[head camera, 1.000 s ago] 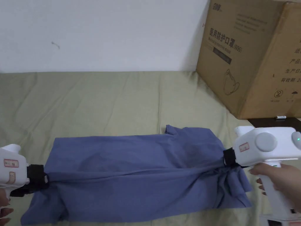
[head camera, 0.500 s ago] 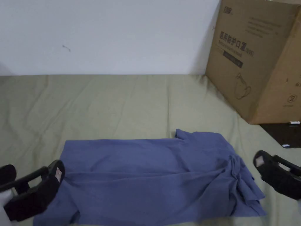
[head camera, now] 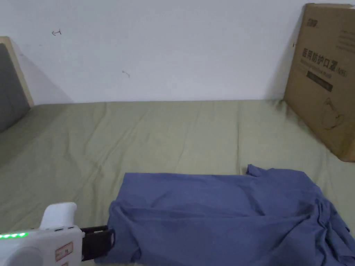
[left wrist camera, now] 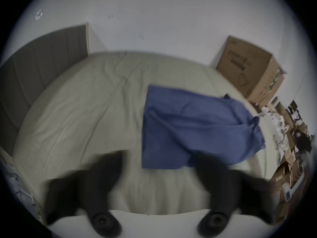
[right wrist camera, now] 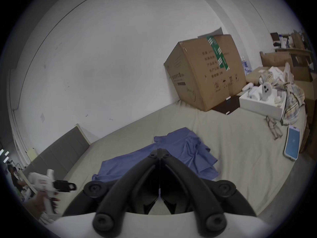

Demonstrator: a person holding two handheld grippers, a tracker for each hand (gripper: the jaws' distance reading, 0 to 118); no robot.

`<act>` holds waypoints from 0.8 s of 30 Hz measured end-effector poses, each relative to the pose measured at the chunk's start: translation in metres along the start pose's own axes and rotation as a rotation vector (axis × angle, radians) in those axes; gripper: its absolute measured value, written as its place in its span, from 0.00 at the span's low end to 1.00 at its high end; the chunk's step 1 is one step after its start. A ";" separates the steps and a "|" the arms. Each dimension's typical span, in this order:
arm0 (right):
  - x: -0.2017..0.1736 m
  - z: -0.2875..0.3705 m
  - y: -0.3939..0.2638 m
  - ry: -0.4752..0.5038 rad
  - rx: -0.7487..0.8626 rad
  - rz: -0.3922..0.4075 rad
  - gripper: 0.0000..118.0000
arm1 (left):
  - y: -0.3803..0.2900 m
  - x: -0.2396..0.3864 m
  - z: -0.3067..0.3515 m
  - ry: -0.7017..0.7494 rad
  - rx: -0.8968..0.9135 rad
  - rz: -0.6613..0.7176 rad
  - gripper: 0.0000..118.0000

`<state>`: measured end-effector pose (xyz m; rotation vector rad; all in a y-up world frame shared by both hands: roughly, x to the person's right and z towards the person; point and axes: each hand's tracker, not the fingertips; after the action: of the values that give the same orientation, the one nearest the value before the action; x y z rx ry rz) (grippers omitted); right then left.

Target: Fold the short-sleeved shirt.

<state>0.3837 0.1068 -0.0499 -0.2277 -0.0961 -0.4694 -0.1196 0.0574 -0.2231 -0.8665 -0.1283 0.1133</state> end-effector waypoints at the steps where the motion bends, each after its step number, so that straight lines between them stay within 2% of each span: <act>1: 0.000 -0.003 -0.002 0.007 -0.013 -0.006 0.00 | -0.001 -0.005 -0.019 0.010 -0.041 -0.003 1.00; 2: -0.002 -0.002 -0.004 0.006 -0.017 -0.003 0.00 | -0.001 -0.007 -0.027 -0.007 -0.025 0.000 0.95; 6: -0.002 -0.007 -0.011 0.002 -0.073 0.037 0.00 | -0.018 -0.002 -0.083 0.118 -0.168 -0.036 0.95; 8: -0.004 -0.008 -0.013 -0.012 -0.098 0.059 0.00 | -0.026 0.003 -0.108 0.086 -0.244 -0.115 0.99; 10: -0.004 -0.011 -0.014 -0.025 -0.117 0.078 0.00 | -0.028 0.009 -0.102 0.104 -0.144 -0.177 0.98; 11: -0.004 -0.011 -0.014 -0.032 -0.121 0.085 0.00 | -0.026 0.011 -0.098 0.110 -0.161 -0.155 0.88; 12: -0.003 -0.011 -0.014 -0.040 -0.127 0.092 0.00 | -0.024 0.013 -0.089 0.104 -0.149 -0.154 0.67; 13: 0.011 -0.016 -0.012 -0.047 -0.133 0.092 0.00 | -0.022 0.021 -0.077 0.073 -0.073 -0.177 0.29; 14: 0.020 -0.020 -0.009 -0.050 -0.143 0.089 0.00 | -0.021 0.030 -0.063 0.006 -0.014 -0.206 0.03; 16: 0.032 -0.028 -0.004 -0.066 -0.170 0.072 0.00 | -0.017 0.039 -0.044 -0.036 0.047 -0.220 0.02; 19: 0.067 -0.058 0.010 -0.141 -0.266 0.059 0.00 | -0.010 0.043 -0.030 -0.120 0.035 -0.130 0.03; 21: 0.092 -0.084 0.018 -0.088 -0.355 0.030 0.00 | -0.009 0.045 -0.025 -0.081 0.074 -0.151 0.03; 22: 0.104 -0.099 0.020 -0.095 -0.404 0.030 0.12 | -0.006 0.043 -0.021 -0.051 0.091 -0.170 0.02; 23: 0.110 -0.115 0.021 -0.163 -0.474 0.059 0.59 | -0.004 0.041 -0.018 -0.012 0.106 -0.191 0.02; 24: 0.117 -0.131 0.019 -0.209 -0.556 0.082 0.93 | -0.006 0.044 -0.014 0.011 0.115 -0.202 0.02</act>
<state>0.5011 0.0406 -0.1637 -0.8242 -0.1589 -0.3815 -0.0739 0.0498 -0.2242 -0.7351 -0.1965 -0.0727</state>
